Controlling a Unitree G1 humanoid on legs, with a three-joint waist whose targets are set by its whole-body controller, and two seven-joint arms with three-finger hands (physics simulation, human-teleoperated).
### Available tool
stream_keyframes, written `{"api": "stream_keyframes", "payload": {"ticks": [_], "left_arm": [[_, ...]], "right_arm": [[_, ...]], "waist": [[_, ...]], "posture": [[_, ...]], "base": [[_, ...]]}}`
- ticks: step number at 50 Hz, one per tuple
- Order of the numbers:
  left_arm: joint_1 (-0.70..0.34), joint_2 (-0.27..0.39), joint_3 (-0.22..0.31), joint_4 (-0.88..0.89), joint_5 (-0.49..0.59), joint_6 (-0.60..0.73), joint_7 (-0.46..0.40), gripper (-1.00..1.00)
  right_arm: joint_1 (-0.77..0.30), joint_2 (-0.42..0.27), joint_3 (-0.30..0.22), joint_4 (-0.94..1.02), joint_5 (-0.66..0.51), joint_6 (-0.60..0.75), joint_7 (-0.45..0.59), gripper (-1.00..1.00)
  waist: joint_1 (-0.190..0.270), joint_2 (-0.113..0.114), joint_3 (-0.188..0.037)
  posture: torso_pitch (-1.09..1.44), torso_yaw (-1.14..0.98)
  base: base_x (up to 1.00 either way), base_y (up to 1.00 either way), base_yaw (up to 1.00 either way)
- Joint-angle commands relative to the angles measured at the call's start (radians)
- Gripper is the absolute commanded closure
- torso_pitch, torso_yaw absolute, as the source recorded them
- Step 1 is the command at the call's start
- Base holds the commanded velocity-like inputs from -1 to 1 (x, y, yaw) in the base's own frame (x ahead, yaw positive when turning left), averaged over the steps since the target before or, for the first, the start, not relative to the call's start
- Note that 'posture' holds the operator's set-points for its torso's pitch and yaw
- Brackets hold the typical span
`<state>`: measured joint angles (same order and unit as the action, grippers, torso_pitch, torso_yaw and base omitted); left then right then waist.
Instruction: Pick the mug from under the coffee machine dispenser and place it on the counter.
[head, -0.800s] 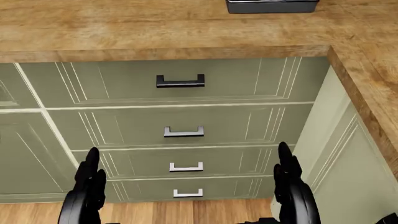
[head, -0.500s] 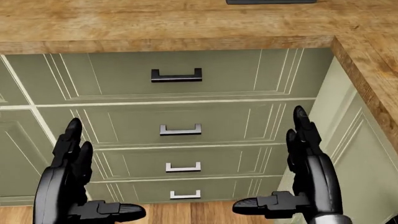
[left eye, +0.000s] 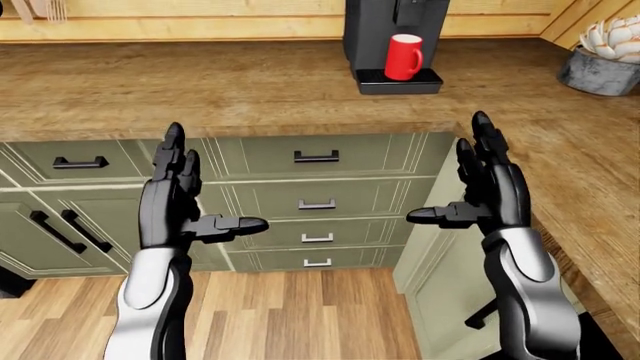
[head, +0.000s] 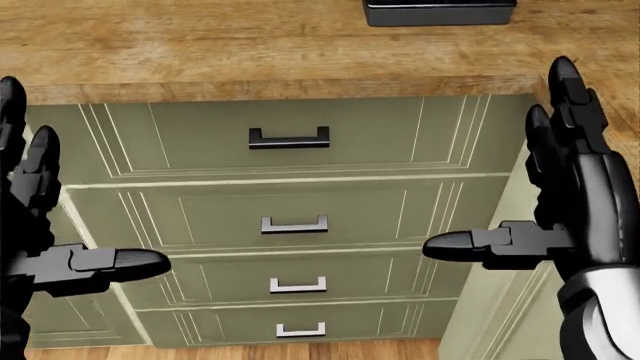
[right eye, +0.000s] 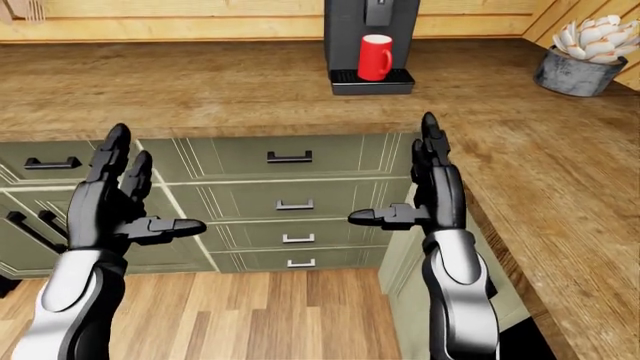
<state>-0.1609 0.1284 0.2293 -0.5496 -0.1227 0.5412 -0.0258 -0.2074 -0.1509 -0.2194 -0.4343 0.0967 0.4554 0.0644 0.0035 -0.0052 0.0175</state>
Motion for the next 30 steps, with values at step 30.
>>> {"api": "stream_keyframes", "payload": {"ticks": [30], "left_arm": [[-0.079,0.060,0.055,-0.122,-0.059,0.088,0.029,-1.00]], "right_arm": [[-0.072,-0.050,-0.041,-0.162,0.057,0.098,-0.035,-1.00]], "waist": [[0.001,0.066,0.013]], "posture": [[0.00,0.00]], "base": [[0.20,0.00,0.00]]}}
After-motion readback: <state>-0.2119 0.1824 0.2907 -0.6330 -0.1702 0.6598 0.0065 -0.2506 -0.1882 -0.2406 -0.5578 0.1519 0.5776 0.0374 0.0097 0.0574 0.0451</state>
